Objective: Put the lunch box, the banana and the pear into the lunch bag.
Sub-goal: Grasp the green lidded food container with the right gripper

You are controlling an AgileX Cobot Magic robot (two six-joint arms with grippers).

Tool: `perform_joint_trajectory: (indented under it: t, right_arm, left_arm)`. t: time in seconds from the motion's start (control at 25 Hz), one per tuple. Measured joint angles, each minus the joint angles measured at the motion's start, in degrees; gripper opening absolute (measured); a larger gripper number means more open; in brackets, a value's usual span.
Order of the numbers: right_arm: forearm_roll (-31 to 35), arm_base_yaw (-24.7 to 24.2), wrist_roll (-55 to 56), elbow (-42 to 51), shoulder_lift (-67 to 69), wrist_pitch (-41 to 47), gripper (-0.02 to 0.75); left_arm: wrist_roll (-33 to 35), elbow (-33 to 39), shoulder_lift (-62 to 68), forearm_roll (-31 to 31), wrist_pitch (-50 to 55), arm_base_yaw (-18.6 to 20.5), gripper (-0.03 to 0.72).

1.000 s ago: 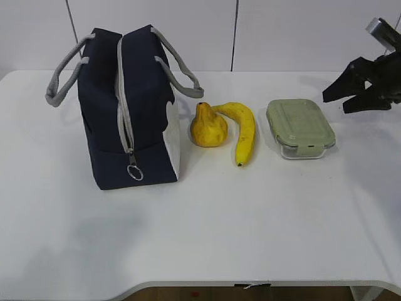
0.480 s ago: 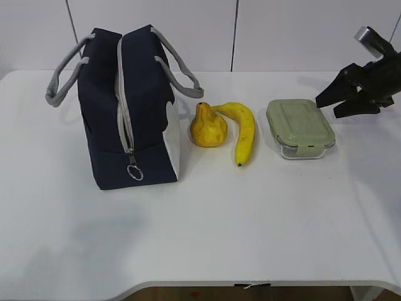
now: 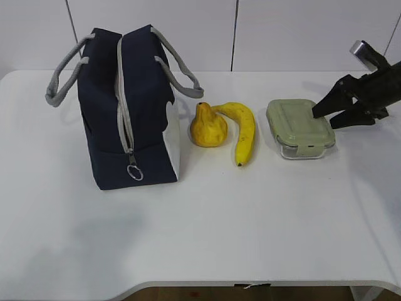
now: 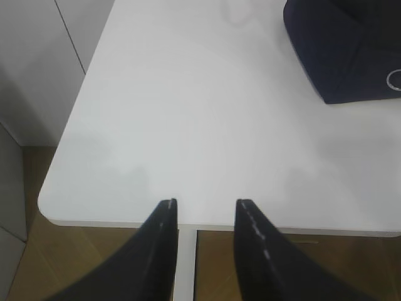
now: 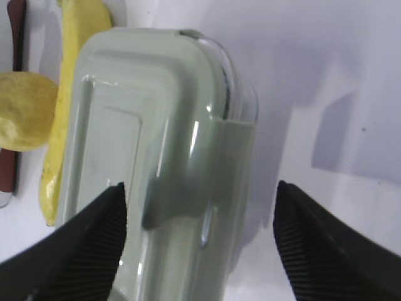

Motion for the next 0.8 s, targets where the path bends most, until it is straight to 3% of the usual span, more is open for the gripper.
perform_joint_trajectory:
  t: [0.56,0.8]
  right_arm:
    - [4.6,0.0,0.0,-0.2,2.8,0.0,0.574]
    - [5.2,0.0,0.0,-0.3,2.8,0.1,0.469]
  left_arm:
    - [0.0,0.0,0.0,0.0,0.0,0.0,0.241]
    - [0.0,0.0,0.0,0.0,0.0,0.0,0.241]
